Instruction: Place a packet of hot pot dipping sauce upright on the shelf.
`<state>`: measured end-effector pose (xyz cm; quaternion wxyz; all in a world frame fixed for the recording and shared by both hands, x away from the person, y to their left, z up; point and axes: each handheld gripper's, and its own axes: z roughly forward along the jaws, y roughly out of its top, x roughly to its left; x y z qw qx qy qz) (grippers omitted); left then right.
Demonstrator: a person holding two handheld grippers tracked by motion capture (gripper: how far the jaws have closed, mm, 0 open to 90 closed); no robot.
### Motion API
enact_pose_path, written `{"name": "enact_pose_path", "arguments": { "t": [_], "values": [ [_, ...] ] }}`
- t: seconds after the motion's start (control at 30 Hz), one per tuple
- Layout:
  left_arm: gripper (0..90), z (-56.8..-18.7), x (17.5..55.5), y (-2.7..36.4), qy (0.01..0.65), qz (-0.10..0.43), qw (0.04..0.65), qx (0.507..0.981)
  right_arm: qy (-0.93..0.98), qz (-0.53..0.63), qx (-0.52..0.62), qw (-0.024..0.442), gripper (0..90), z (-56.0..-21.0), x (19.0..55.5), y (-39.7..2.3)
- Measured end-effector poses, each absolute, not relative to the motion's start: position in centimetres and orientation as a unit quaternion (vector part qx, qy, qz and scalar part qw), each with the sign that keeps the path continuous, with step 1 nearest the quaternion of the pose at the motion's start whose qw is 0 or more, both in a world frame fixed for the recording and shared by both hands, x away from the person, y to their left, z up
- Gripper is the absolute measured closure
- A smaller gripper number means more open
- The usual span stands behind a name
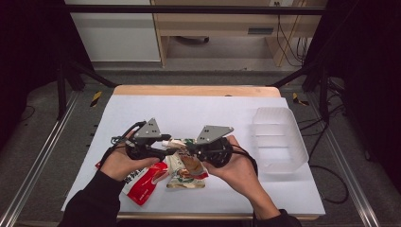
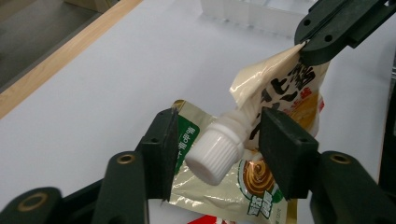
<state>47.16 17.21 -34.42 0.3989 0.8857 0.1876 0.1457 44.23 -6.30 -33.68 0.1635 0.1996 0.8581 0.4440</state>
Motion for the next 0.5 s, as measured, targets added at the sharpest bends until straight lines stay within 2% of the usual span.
{"name": "enact_pose_path", "arguments": {
  "t": [0.07, 0.27, 0.5],
  "values": [
    [50.5, -34.44, 47.18, 17.21, 0.188, 0.141, 0.4, 0.886, 0.859, 0.443, 0.2, 0.163, 90.0, -33.69, 44.21, -6.21],
    [63.1, -34.38, 47.19, 17.26, 0.19, 0.132, 0.4, 0.887, 0.856, 0.445, 0.204, 0.163, 90.0, -33.69, 44.3, -6.24],
    [69.2, -34.35, 47.25, 16.68, 0.185, 0.114, 0.398, 0.891, 0.853, 0.447, 0.215, 0.164, 90.0, -34.04, 44.52, -6.93]
  ]
}}
